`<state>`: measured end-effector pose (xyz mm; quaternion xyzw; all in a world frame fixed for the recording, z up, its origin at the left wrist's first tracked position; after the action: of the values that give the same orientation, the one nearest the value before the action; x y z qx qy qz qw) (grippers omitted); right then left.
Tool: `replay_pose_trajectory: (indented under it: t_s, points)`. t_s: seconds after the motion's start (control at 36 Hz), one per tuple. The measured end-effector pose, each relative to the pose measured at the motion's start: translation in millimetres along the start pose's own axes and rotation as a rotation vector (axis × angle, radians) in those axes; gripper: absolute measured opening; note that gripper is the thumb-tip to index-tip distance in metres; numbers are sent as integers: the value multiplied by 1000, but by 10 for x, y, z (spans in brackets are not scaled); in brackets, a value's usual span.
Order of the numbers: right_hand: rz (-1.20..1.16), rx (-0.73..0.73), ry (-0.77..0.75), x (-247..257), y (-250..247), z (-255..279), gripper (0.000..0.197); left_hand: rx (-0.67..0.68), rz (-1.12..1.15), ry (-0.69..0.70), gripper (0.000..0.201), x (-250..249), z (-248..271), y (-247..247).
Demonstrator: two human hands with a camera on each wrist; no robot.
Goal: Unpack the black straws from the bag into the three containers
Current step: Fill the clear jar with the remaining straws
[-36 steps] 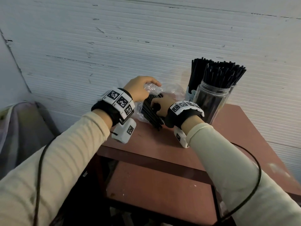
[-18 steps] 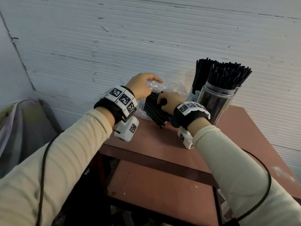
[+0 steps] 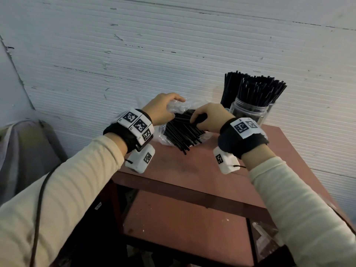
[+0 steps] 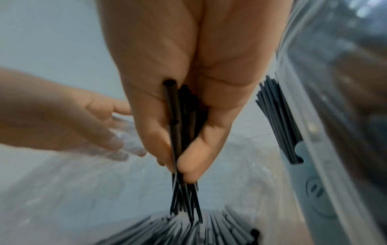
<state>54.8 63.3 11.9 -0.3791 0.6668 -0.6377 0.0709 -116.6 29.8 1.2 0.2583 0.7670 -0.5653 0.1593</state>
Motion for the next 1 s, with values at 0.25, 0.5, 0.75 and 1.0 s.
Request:
replay_pose_trajectory:
  t_s: [0.25, 0.5, 0.75, 1.0]
  points:
    - [-6, 102, -10, 26, -418, 440, 29, 10, -126, 293, 78, -566, 62, 166]
    - [-58, 78, -51, 19, -840, 863, 27, 131, -193, 311, 63, -1045, -79, 539]
    - [-119, -212, -137, 77, -1288, 1040, 30, 17, 212, 198, 13, -1281, -125, 566]
    - [-85, -655, -407, 234, -1104, 821, 29, 109, 712, 54, 26, -1316, -4, 815]
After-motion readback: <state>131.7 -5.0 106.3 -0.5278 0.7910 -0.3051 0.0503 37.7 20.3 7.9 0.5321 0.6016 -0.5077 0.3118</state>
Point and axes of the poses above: each hand's wrist, its own z-axis away from the middle knuckle, its own y-axis out of the palm, x = y × z, the point moved 4 cm from there along -z, towards the middle knuckle, and after that the axes turned 5 degrees about -z, right-handed, at the moved point
